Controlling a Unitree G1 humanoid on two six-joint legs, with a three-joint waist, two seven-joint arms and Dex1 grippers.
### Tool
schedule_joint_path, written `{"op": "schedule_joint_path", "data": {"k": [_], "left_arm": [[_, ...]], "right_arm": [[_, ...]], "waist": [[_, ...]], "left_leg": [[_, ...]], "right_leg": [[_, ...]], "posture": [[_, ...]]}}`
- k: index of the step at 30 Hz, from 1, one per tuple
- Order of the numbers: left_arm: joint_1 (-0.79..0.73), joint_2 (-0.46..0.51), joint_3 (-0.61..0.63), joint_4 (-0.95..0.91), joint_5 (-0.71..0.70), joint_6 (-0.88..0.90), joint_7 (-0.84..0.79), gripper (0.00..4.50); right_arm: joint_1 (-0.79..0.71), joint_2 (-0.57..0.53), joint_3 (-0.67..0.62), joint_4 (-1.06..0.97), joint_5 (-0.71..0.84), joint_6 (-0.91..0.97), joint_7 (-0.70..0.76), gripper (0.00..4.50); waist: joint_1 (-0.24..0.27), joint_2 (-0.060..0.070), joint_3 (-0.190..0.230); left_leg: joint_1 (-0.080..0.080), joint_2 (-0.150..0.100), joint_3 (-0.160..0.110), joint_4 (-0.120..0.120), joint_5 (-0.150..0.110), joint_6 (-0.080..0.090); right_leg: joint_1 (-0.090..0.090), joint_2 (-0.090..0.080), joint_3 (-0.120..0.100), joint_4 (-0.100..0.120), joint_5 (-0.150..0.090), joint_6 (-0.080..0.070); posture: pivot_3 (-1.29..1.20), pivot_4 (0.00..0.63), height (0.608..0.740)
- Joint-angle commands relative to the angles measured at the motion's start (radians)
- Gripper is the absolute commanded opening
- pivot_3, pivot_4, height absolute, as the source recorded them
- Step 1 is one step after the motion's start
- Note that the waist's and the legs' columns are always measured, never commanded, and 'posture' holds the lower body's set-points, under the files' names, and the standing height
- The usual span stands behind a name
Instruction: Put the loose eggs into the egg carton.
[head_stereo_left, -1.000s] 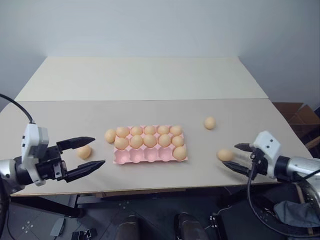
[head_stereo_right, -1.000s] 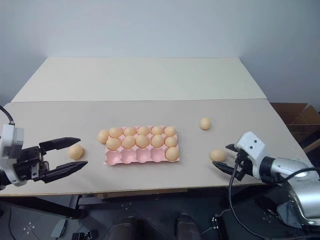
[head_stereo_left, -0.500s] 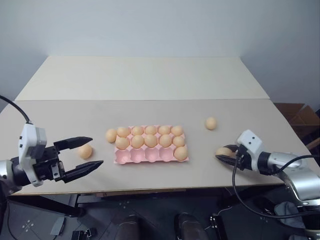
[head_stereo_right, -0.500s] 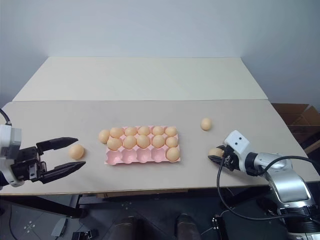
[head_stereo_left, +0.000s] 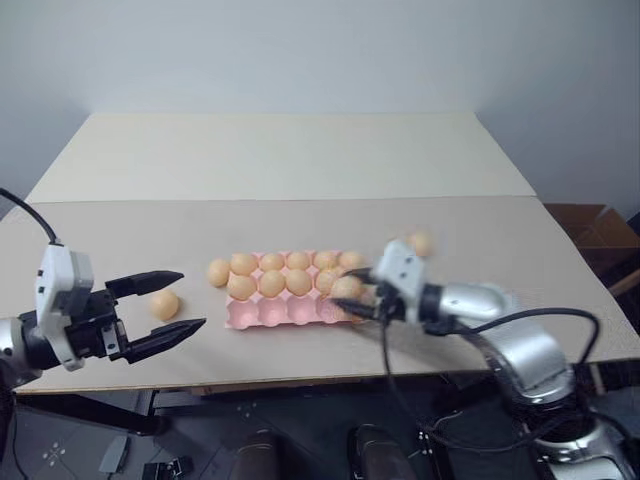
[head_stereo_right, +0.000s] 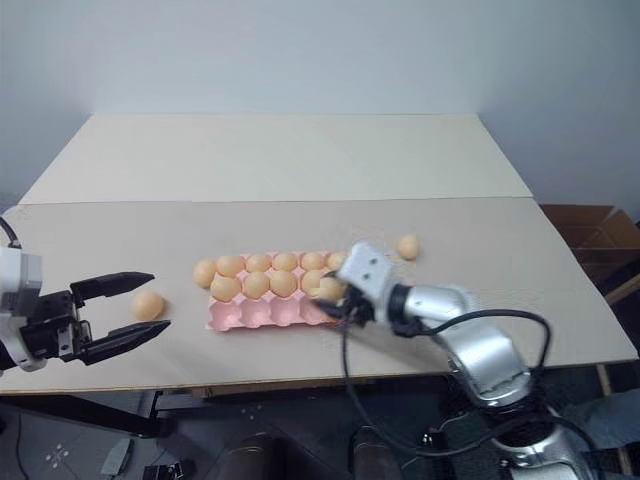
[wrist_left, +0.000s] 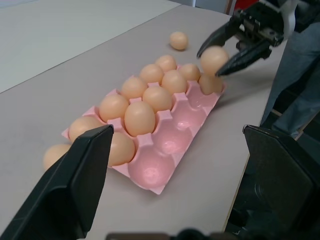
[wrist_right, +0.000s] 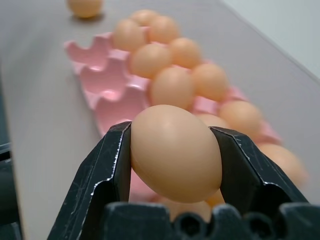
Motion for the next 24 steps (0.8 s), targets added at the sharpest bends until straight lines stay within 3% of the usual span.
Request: {"op": "schedule_joint_path", "data": {"k": [1,3,10,14,18,24], "left_arm": [[0.004,0.001,0.035,-0.029,-0.007,-0.017,0.004,4.50],[0.012,0.000,0.042,-0.035,-0.010,-0.017,0.005,4.50],[0.026,-0.004,0.058,-0.045,-0.013,-0.017,0.013,4.50],[0.058,-0.017,0.089,-0.051,-0.020,-0.007,0.022,4.50],[0.097,-0.024,0.114,-0.039,-0.006,-0.014,0.008,4.50],[0.121,-0.026,0.149,-0.003,-0.004,-0.019,-0.009,4.50]], "right_arm": [[-0.057,0.032,0.061,0.018,-0.074,0.038,-0.060,2.31],[-0.080,0.056,0.085,0.035,-0.089,0.057,-0.072,2.31],[-0.099,0.054,0.066,0.002,-0.083,0.096,-0.061,4.47],[-0.098,0.003,-0.042,-0.096,-0.010,0.119,-0.013,4.47],[-0.035,-0.083,-0.239,-0.136,0.086,0.078,0.060,4.47],[0.168,-0.236,-0.565,-0.003,0.168,-0.080,0.221,4.47]], "waist": [[0.001,0.000,0.000],[-0.003,-0.001,0.000],[-0.004,-0.001,0.000],[-0.004,-0.001,0.000],[0.000,-0.001,0.000],[0.010,-0.001,0.000]], "left_leg": [[-0.001,0.000,0.000,0.000,0.000,0.000],[-0.001,-0.001,0.001,0.000,0.000,0.000],[-0.001,0.000,0.000,0.000,0.000,0.000],[0.000,0.001,-0.001,0.000,0.000,0.000],[-0.001,0.000,0.000,0.000,0.000,0.000],[-0.001,0.000,-0.001,0.000,0.000,0.000]], "right_leg": [[0.000,-0.001,0.000,-0.001,0.000,0.000],[0.000,-0.001,0.001,-0.002,0.000,0.000],[0.000,0.000,-0.001,-0.001,0.000,0.000],[0.000,0.001,-0.001,0.000,0.000,0.000],[0.000,0.000,-0.001,-0.001,0.000,0.000],[0.002,0.000,-0.002,-0.003,-0.002,-0.002]], "posture": [[0.00,0.150,0.740],[0.00,0.150,0.740],[0.00,0.150,0.740],[0.00,0.150,0.740],[0.00,0.150,0.740],[0.00,0.150,0.740]]}}
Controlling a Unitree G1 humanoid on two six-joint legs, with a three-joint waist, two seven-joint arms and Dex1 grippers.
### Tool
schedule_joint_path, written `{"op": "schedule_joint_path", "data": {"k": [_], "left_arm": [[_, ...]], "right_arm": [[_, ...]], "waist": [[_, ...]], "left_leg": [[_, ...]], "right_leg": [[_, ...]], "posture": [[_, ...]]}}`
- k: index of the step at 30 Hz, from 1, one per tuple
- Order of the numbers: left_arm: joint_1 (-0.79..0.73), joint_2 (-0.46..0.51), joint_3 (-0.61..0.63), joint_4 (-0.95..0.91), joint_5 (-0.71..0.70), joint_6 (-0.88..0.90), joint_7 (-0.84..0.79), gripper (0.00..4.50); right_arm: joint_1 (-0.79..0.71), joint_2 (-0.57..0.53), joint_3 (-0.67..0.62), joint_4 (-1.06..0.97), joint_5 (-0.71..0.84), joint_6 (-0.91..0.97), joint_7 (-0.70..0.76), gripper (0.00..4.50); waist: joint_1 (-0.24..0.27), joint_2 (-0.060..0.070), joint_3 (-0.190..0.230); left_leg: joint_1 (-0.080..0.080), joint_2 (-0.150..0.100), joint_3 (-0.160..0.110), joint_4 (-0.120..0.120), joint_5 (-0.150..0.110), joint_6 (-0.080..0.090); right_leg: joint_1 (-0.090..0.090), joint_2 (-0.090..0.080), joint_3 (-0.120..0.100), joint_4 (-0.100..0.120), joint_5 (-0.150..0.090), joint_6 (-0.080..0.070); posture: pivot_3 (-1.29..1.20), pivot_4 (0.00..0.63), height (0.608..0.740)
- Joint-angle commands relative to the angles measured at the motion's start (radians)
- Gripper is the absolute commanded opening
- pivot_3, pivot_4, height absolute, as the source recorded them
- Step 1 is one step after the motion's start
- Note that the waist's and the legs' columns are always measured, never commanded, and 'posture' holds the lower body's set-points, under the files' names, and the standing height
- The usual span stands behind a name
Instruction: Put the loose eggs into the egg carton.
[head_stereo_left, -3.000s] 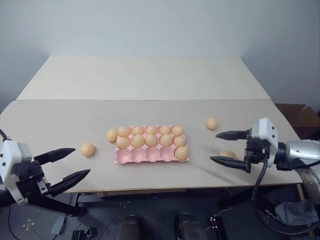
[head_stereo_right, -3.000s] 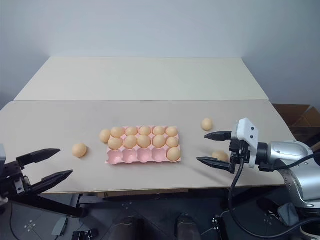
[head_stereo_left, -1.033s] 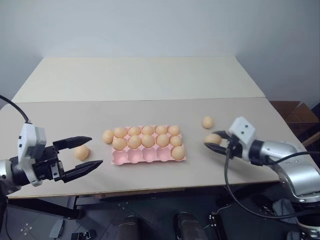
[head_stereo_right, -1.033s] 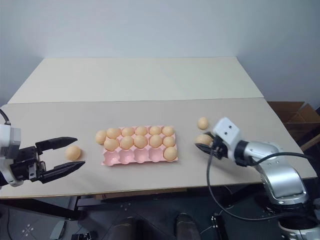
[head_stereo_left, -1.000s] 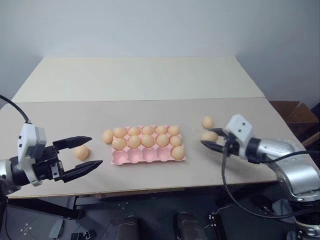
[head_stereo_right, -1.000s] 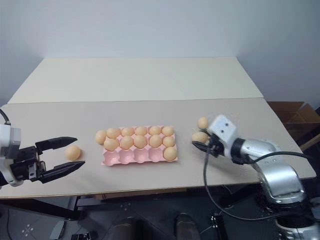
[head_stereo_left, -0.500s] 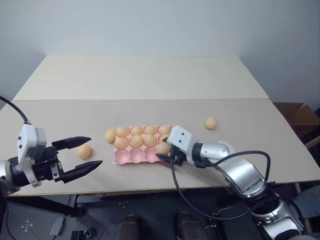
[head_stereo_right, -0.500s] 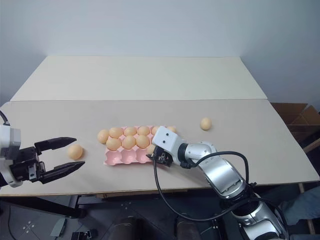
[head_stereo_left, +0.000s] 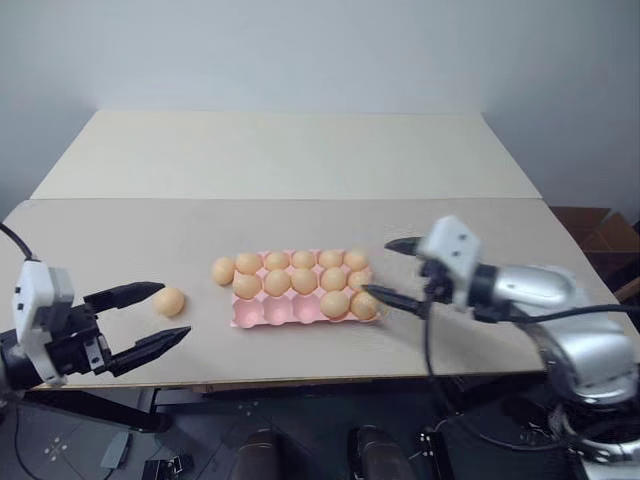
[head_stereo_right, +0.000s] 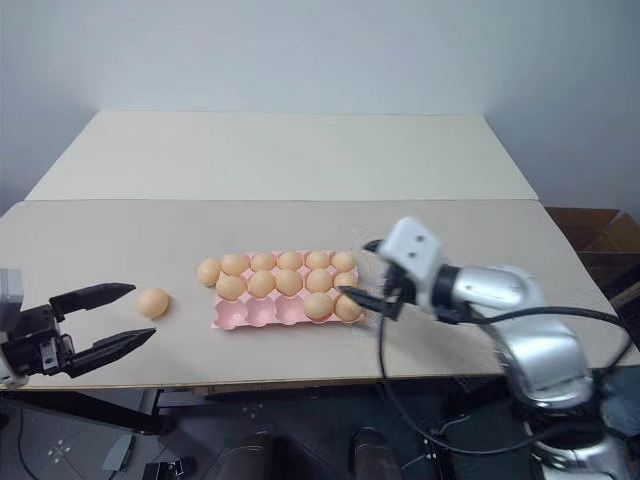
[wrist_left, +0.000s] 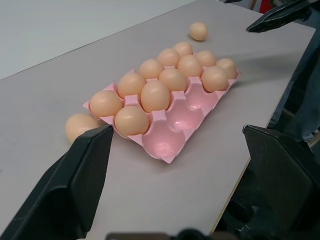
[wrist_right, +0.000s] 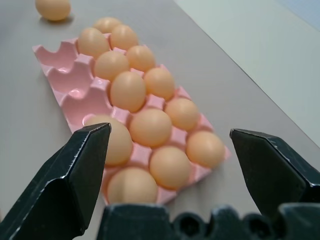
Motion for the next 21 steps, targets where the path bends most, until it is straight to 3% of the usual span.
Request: {"op": "schedule_joint_path", "data": {"k": [1,6,12,21], "left_arm": [[0.009,0.008,0.046,0.016,-0.005,-0.018,-0.020,4.50],[0.000,-0.005,0.021,0.052,-0.005,-0.017,-0.018,4.50],[-0.002,-0.018,0.001,0.071,0.022,-0.034,-0.007,4.50],[-0.036,-0.006,-0.026,0.069,0.020,-0.038,-0.015,4.50]], "right_arm": [[0.083,-0.075,-0.190,0.092,0.046,-0.101,0.100,4.47],[0.209,-0.160,-0.298,0.222,0.056,-0.190,0.199,4.47],[0.242,-0.147,-0.278,0.253,0.029,-0.203,0.143,4.47],[0.022,-0.066,-0.092,0.351,-0.070,-0.074,-0.108,4.47]], "waist": [[0.001,0.000,0.000],[-0.002,0.000,0.000],[-0.015,0.000,0.000],[-0.016,0.000,0.000]], "left_leg": [[0.001,0.000,0.000,0.000,0.000,0.000],[0.003,0.000,0.001,0.000,0.000,0.000],[0.004,0.001,0.001,0.000,0.000,0.000],[0.004,0.001,0.003,0.000,0.000,0.000]], "right_leg": [[0.001,0.000,0.000,0.000,-0.001,0.001],[0.002,0.001,0.001,0.001,-0.003,0.005],[0.001,0.002,0.003,0.002,-0.003,0.006],[0.001,0.001,0.004,0.002,-0.003,0.005]], "posture": [[0.00,0.150,0.740],[0.00,0.150,0.740],[0.00,0.150,0.740],[0.00,0.150,0.740]]}}
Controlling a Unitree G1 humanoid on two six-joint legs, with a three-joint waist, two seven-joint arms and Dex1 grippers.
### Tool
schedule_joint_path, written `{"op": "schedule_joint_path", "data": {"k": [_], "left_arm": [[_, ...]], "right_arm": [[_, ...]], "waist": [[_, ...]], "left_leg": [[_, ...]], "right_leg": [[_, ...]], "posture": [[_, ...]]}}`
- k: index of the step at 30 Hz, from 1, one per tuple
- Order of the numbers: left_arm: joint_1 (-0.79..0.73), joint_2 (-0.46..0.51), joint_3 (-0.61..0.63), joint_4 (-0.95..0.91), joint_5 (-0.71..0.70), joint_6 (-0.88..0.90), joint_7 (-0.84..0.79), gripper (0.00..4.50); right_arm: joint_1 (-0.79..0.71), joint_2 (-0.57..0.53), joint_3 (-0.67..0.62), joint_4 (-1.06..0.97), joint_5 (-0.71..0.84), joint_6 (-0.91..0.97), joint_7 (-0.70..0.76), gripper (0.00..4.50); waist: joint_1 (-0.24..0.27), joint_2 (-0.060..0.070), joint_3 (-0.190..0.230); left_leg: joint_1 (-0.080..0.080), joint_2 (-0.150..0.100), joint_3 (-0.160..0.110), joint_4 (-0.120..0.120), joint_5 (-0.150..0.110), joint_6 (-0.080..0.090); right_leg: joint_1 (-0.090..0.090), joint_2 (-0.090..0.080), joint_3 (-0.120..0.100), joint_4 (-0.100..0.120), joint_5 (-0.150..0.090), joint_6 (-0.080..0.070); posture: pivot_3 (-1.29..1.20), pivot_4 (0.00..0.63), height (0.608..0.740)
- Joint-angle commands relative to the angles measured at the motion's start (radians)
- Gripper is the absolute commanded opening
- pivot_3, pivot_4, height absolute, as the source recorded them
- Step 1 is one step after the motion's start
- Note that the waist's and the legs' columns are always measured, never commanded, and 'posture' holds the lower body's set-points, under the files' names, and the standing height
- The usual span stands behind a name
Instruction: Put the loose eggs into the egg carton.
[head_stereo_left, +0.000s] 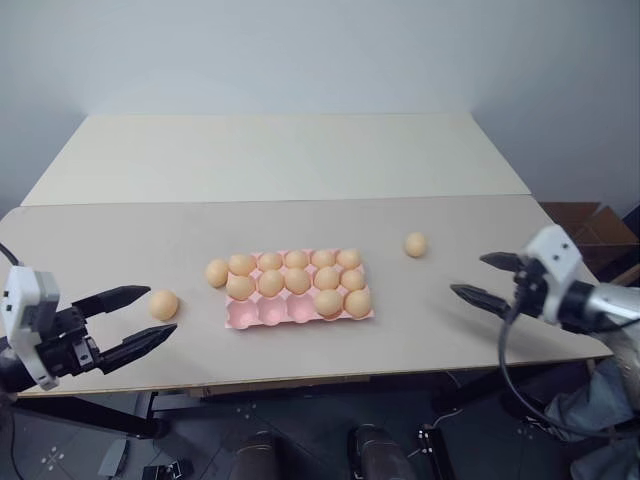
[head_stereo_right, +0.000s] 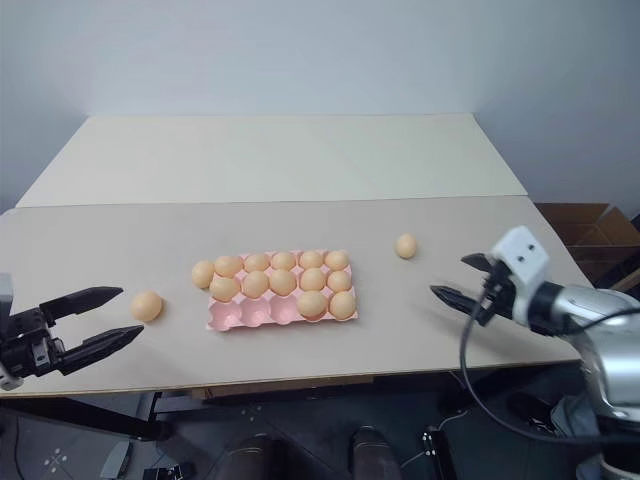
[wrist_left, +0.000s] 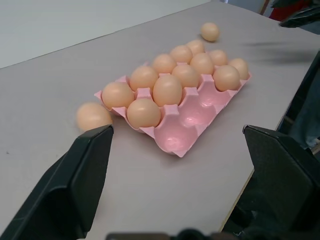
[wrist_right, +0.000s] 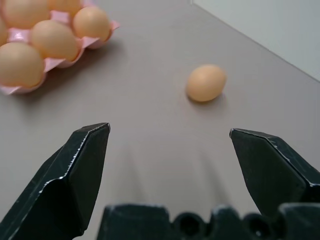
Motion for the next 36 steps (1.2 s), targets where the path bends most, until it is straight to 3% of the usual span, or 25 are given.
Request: {"op": "schedule_joint_path", "data": {"k": [1,8,13,17,20,22,26,30,36], "left_arm": [[-0.021,0.012,-0.007,-0.014,-0.002,-0.020,-0.003,4.50],[-0.034,0.012,-0.024,-0.023,-0.002,-0.025,-0.001,4.50],[-0.022,0.006,-0.019,-0.039,-0.004,-0.028,0.007,4.50],[-0.015,0.005,-0.009,-0.047,-0.006,-0.029,0.012,4.50],[-0.007,0.004,0.000,-0.055,-0.004,-0.032,0.014,4.50],[0.000,0.002,0.004,-0.061,-0.004,-0.034,0.016,4.50],[0.011,0.000,0.014,-0.075,-0.011,-0.035,0.016,4.50],[0.020,0.000,0.010,-0.085,-0.013,-0.034,0.014,4.50],[0.018,0.002,0.003,-0.085,-0.013,-0.031,0.015,4.50]], "right_arm": [[-0.121,0.050,0.083,0.076,-0.070,0.039,-0.114,4.47],[-0.460,0.262,0.238,0.521,-0.232,0.017,-0.324,4.47],[-0.583,0.342,0.265,0.762,-0.290,-0.049,-0.388,4.47],[-0.624,0.374,0.248,0.820,-0.298,-0.084,-0.405,3.52],[-0.611,0.379,0.231,0.732,-0.285,-0.067,-0.405,2.43],[-0.579,0.377,0.222,0.607,-0.269,-0.019,-0.398,2.00],[-0.468,0.390,0.259,0.171,-0.178,0.168,-0.337,1.97],[-0.392,0.445,0.353,-0.114,-0.096,0.317,-0.325,1.97],[-0.325,0.579,0.529,-0.221,-0.088,0.400,-0.389,1.97]], "waist": [[0.000,0.000,0.000],[-0.008,0.000,0.000],[-0.001,0.000,0.000],[-0.002,0.001,0.000],[-0.006,0.001,0.000],[-0.006,0.001,0.001],[-0.005,0.002,0.000],[-0.009,0.002,0.000],[-0.007,0.002,0.000]], "left_leg": [[0.000,0.000,0.000,0.000,0.000,0.000],[-0.002,0.000,0.000,0.000,0.000,0.000],[-0.006,-0.001,-0.001,-0.002,0.000,0.000],[-0.008,-0.001,-0.001,-0.002,0.000,0.000],[-0.008,-0.001,-0.001,-0.003,0.000,0.000],[-0.007,-0.001,-0.001,-0.003,0.000,0.000],[-0.008,0.001,-0.001,-0.003,0.000,0.000],[-0.007,0.001,-0.001,-0.004,0.000,0.000],[-0.006,0.001,-0.001,-0.003,0.001,-0.001]], "right_leg": [[0.000,0.000,0.000,0.000,0.001,-0.001],[-0.002,0.001,0.000,0.000,0.004,-0.006],[-0.005,0.001,-0.001,-0.001,0.007,0.000],[-0.006,0.000,-0.001,-0.001,0.007,0.001],[-0.006,0.000,-0.001,0.000,0.007,0.001],[-0.007,0.000,-0.001,0.000,0.007,0.001],[-0.009,0.001,-0.001,0.002,0.007,0.000],[-0.010,0.002,-0.001,0.004,0.007,0.000],[-0.009,0.002,-0.001,0.004,0.007,-0.001]], "posture": [[0.00,0.150,0.740],[0.00,0.150,0.740],[0.00,0.150,0.740],[0.00,0.150,0.740],[0.00,0.150,0.740],[0.00,0.150,0.740],[0.00,0.150,0.740],[0.00,0.150,0.740],[0.00,0.150,0.740]]}}
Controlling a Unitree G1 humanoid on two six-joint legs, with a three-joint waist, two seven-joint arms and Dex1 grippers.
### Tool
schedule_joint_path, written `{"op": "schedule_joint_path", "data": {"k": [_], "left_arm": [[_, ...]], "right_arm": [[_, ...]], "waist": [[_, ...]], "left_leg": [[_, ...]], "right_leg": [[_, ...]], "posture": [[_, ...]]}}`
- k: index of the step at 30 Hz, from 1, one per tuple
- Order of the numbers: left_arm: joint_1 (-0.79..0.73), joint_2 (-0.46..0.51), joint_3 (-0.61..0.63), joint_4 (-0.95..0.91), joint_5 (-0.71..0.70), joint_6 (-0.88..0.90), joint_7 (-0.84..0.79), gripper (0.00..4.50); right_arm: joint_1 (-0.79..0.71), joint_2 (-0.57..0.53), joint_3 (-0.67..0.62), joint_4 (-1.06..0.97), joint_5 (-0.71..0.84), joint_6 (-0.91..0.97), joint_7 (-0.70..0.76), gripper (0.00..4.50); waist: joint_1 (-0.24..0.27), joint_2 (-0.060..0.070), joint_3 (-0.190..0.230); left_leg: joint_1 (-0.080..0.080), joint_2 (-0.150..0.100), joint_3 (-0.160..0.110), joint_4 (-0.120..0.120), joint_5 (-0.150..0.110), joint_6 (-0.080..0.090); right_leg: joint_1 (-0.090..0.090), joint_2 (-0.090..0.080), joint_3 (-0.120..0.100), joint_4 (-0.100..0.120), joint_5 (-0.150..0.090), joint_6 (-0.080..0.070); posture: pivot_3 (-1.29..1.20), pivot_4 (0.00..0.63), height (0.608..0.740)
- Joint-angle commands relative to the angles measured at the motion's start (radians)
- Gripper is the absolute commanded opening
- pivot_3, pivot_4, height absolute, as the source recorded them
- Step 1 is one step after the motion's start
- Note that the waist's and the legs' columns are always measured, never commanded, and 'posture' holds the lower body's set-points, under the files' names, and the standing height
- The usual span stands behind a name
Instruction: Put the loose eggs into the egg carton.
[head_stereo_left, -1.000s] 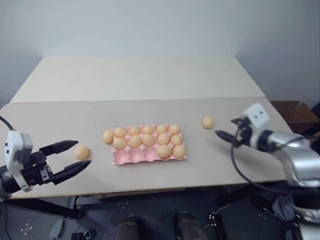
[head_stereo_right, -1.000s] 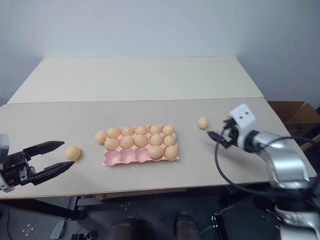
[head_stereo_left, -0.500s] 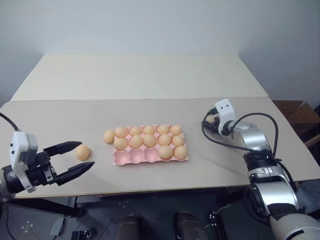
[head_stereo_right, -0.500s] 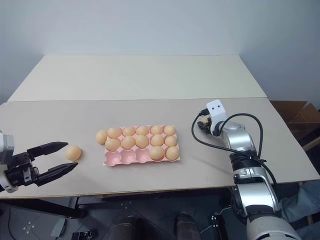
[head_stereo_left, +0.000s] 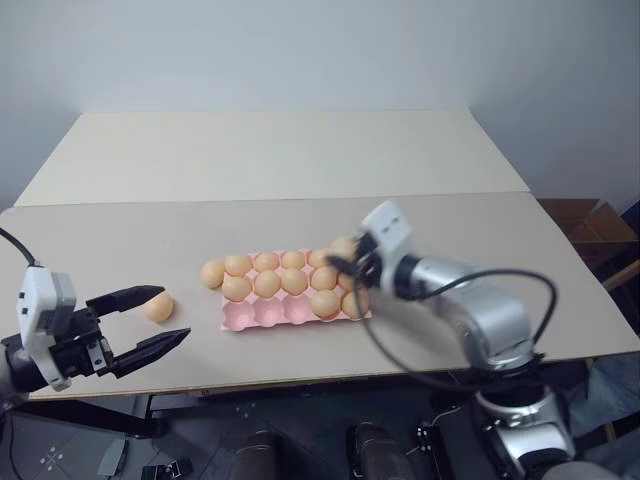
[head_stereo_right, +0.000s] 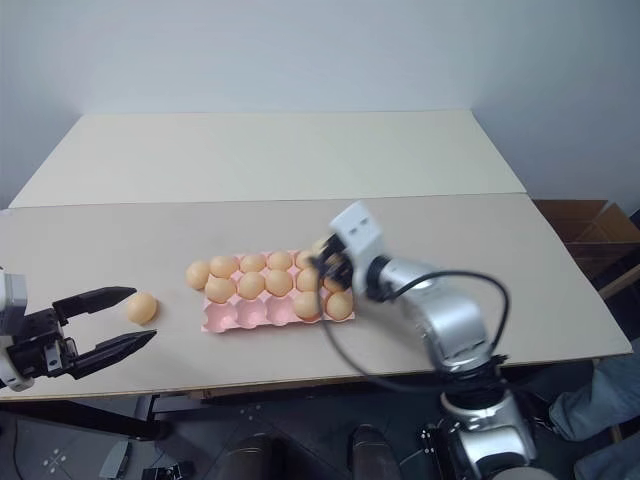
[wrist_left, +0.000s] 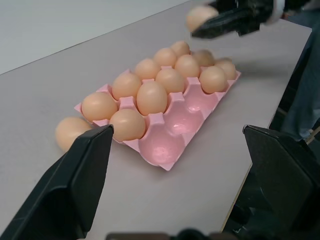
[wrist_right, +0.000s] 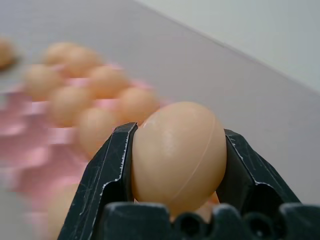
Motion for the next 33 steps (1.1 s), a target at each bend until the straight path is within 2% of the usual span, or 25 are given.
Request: {"op": "schedule_joint_path", "data": {"k": [1,2,5,9,10,16,22,26,30,33], "left_arm": [[-0.005,0.004,0.020,-0.017,-0.011,-0.012,0.002,4.50],[-0.005,0.004,0.021,-0.017,-0.011,-0.012,0.003,4.50],[-0.002,0.003,0.024,-0.023,-0.015,-0.009,0.006,4.50],[0.000,0.004,0.026,-0.026,-0.017,-0.006,0.010,4.50],[0.000,0.005,0.025,-0.025,-0.016,-0.007,0.011,4.50],[-0.015,0.011,0.014,-0.002,-0.001,-0.017,0.011,4.50],[-0.009,0.008,0.029,0.009,0.009,-0.022,0.005,4.50],[0.025,0.002,0.065,0.017,0.019,-0.026,-0.011,4.50],[0.061,-0.006,0.101,0.033,0.034,-0.033,-0.014,4.50],[0.067,-0.011,0.110,0.035,0.035,-0.033,-0.006,4.50]], "right_arm": [[-0.001,0.021,0.076,-0.032,-0.030,0.008,-0.048,1.97],[0.000,0.023,0.105,-0.023,-0.043,0.002,-0.055,1.97],[-0.010,0.023,0.143,-0.006,-0.066,0.001,-0.068,2.97],[-0.022,0.020,0.131,-0.030,-0.058,0.006,-0.062,4.36],[-0.023,0.016,0.127,-0.039,-0.056,0.006,-0.058,4.48],[-0.003,-0.062,-0.057,-0.145,0.053,-0.019,0.034,4.48],[0.061,-0.264,-0.274,-0.192,0.184,-0.039,0.193,4.48],[0.159,-0.410,-0.440,-0.127,0.257,-0.126,0.354,4.48],[0.268,-0.523,-0.491,-0.013,0.245,-0.273,0.499,4.48],[0.305,-0.554,-0.491,0.048,0.237,-0.351,0.542,4.48]], "waist": [[0.003,0.000,0.000],[0.006,0.000,0.000],[0.007,-0.002,-0.001],[0.006,-0.002,-0.001],[0.006,-0.002,-0.001],[0.009,-0.002,-0.001],[0.010,-0.003,-0.001],[0.008,-0.003,-0.002],[0.008,-0.003,-0.002],[0.008,-0.003,-0.001]], "left_leg": [[0.000,0.000,0.000,0.000,0.000,0.000],[0.000,-0.001,0.000,0.000,0.001,-0.001],[0.000,-0.002,0.001,0.001,0.001,-0.002],[-0.001,-0.001,0.001,0.001,0.001,-0.002],[-0.001,-0.001,0.000,0.001,0.001,-0.002],[-0.001,-0.001,0.000,0.000,0.001,-0.002],[-0.001,-0.001,0.000,0.000,0.001,-0.002],[-0.001,-0.001,0.000,0.000,0.001,-0.001],[0.000,-0.001,0.000,0.000,0.000,-0.001],[0.002,-0.001,0.000,0.000,0.000,-0.001]], "right_leg": [[0.000,-0.001,0.000,0.000,0.000,0.000],[0.000,-0.001,0.000,-0.001,0.000,-0.001],[0.000,-0.002,0.000,-0.001,-0.001,-0.003],[0.000,-0.001,0.000,-0.001,-0.001,-0.002],[0.000,-0.001,0.000,-0.001,-0.001,-0.002],[0.000,0.000,-0.001,-0.001,0.000,-0.001],[0.001,-0.001,-0.001,-0.003,-0.001,-0.001],[0.001,-0.001,-0.001,-0.003,-0.001,-0.001],[0.002,0.000,-0.001,-0.003,-0.002,-0.002],[0.004,0.000,-0.001,-0.003,-0.007,-0.001]], "posture": [[0.00,0.150,0.740],[0.00,0.150,0.740],[0.00,0.150,0.740],[0.00,0.150,0.740],[0.00,0.150,0.740],[0.00,0.150,0.740],[0.00,0.150,0.740],[0.00,0.150,0.740],[0.00,0.150,0.740],[0.00,0.150,0.740]]}}
